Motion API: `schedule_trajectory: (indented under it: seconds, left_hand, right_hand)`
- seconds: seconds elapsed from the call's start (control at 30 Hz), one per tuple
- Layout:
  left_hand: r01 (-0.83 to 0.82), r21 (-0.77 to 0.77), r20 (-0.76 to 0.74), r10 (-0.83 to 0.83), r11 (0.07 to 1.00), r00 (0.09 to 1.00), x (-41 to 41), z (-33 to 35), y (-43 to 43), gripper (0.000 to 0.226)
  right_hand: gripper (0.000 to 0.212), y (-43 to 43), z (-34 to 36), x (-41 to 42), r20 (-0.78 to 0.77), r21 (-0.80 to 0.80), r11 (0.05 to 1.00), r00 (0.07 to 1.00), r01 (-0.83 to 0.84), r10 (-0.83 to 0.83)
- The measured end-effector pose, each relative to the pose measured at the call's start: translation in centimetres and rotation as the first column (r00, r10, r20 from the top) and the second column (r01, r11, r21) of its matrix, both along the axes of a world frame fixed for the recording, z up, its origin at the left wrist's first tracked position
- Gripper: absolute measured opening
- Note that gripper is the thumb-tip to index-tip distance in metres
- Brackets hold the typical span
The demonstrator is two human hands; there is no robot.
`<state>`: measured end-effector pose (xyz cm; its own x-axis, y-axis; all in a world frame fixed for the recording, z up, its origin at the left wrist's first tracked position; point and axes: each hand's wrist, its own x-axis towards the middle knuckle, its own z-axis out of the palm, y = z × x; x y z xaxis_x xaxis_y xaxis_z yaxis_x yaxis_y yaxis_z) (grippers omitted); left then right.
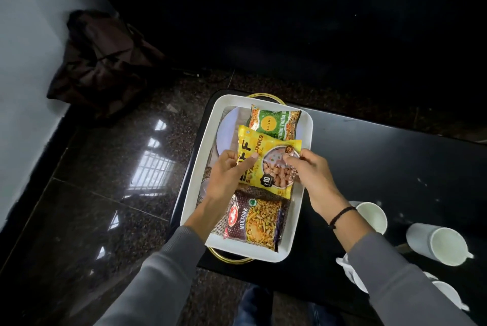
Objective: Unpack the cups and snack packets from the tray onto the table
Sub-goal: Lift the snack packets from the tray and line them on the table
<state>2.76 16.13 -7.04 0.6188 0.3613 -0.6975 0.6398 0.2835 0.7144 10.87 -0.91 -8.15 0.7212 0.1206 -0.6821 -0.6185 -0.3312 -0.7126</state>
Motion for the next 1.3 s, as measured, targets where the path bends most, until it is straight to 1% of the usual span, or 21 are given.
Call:
schedule_trajectory:
  seconds: [0.03, 0.1, 0.13, 0.2, 0.23, 0.3, 0.37, 0.43, 0.53, 0.6, 0.67, 0.73, 0.83, 0.87, 0.93, 1.0, 1.03, 1.13, 1.3]
  left_hand:
    - [-0.050, -0.046, 0.038, 0.051, 0.998, 0.998, 0.2, 0.3, -0.1, 0.041]
    - [-0.170, -0.119, 0.093, 0.182, 0.978, 0.979, 0.8, 0.8, -0.3, 0.050]
    - [-0.236, -0.163, 0.115, 0.256, 0.958, 0.960, 1.1, 1.1, -0.4, 0.057]
    - [-0.312, -0.258, 0.137, 0.354, 0.914, 0.925, 1.7, 1.4, -0.8, 0.065]
    - [-0.301, -0.275, 0.145, 0.349, 0.913, 0.926, 2.0, 1.7, -1.0, 0.066]
    - [-0.207, -0.262, 0.193, 0.262, 0.943, 0.946, 2.6, 2.2, -1.6, 0.063]
    - [-0.111, -0.250, 0.245, 0.174, 0.962, 0.954, 3.2, 2.8, -2.5, 0.054]
    - [-0.038, -0.226, 0.293, 0.105, 0.973, 0.950, 3.9, 3.3, -3.5, 0.044]
    - [0.078, -0.201, 0.356, -0.001, 0.977, 0.935, 5.0, 3.9, -4.6, 0.033]
    - [0.150, -0.188, 0.355, -0.075, 0.971, 0.932, 5.7, 4.2, -5.6, 0.029]
    - [0.196, -0.162, 0.322, -0.136, 0.967, 0.937, 6.2, 4.2, -6.8, 0.022]
    - [0.183, -0.145, 0.274, -0.139, 0.972, 0.952, 6.6, 3.9, -8.2, 0.015]
    - [0.155, -0.131, 0.226, -0.123, 0.979, 0.966, 7.4, 3.1, -10.1, 0.027]
    - [0.156, -0.124, 0.211, -0.128, 0.980, 0.969, 7.8, 2.9, -10.7, 0.029]
    - [0.170, -0.138, 0.177, -0.144, 0.976, 0.974, 8.5, 2.7, -11.7, 0.025]
    - [0.169, -0.156, 0.141, -0.148, 0.973, 0.979, 9.2, 2.4, -12.7, 0.036]
    - [0.161, -0.142, 0.127, -0.143, 0.977, 0.981, 9.6, 2.1, -13.1, 0.042]
    - [0.108, -0.082, 0.111, -0.099, 0.991, 0.989, 10.6, 1.0, -14.3, 0.032]
    - [0.070, 0.032, 0.088, -0.072, 0.997, 0.994, 12.2, -0.8, -15.9, 0.034]
  right_hand:
    - [0.032, -0.2, 0.3, 0.2, -0.019, 0.035, 0.999, 1.000, 0.022, -0.021]
    - [0.022, -1.0, 1.0, 0.9, -0.053, 0.116, 0.992, 0.998, 0.050, -0.044]
    - [0.019, -1.5, 1.3, 1.2, -0.067, 0.147, 0.989, 0.998, 0.033, -0.023]
    - [0.024, -2.6, 1.8, 1.7, -0.071, 0.175, 0.981, 0.993, -0.078, 0.092]
    - [0.029, -3.1, 2.0, 1.9, -0.061, 0.171, 0.974, 0.985, -0.148, 0.160]
    - [0.039, -3.9, 2.4, 2.3, -0.009, 0.171, 0.952, 0.966, -0.253, 0.258]
    - [0.051, -4.6, 3.0, 2.7, 0.050, 0.230, 0.929, 0.957, -0.288, 0.284]
    - [0.059, -5.5, 3.5, 3.0, 0.094, 0.285, 0.918, 0.961, -0.275, 0.259]
    - [0.062, -6.9, 3.8, 3.4, 0.138, 0.308, 0.928, 0.975, -0.210, 0.175]
    - [0.058, -8.2, 3.8, 3.6, 0.149, 0.302, 0.938, 0.980, -0.170, 0.130]
    - [0.053, -9.5, 3.8, 3.8, 0.143, 0.308, 0.941, 0.985, -0.139, 0.099]
    - [0.054, -10.7, 3.8, 4.2, 0.102, 0.320, 0.940, 0.991, -0.116, 0.087]
    - [0.063, -12.0, 3.6, 4.7, 0.022, 0.332, 0.940, 0.997, -0.080, 0.077]
    - [0.061, -12.4, 3.5, 4.9, 0.012, 0.326, 0.943, 0.998, -0.063, 0.063]
    - [0.052, -13.0, 3.2, 5.4, -0.006, 0.308, 0.951, 1.000, -0.005, 0.008]
    - [0.042, -13.4, 2.9, 6.0, -0.034, 0.275, 0.959, 0.997, 0.070, -0.063]
    - [0.038, -13.6, 2.7, 6.3, -0.045, 0.248, 0.964, 0.995, 0.096, -0.087]
    - [0.034, -14.0, 1.8, 6.9, -0.054, 0.179, 0.976, 0.992, 0.126, -0.118]
    - [0.026, -14.6, -0.5, 8.3, -0.027, 0.092, 0.982, 0.986, 0.164, -0.162]
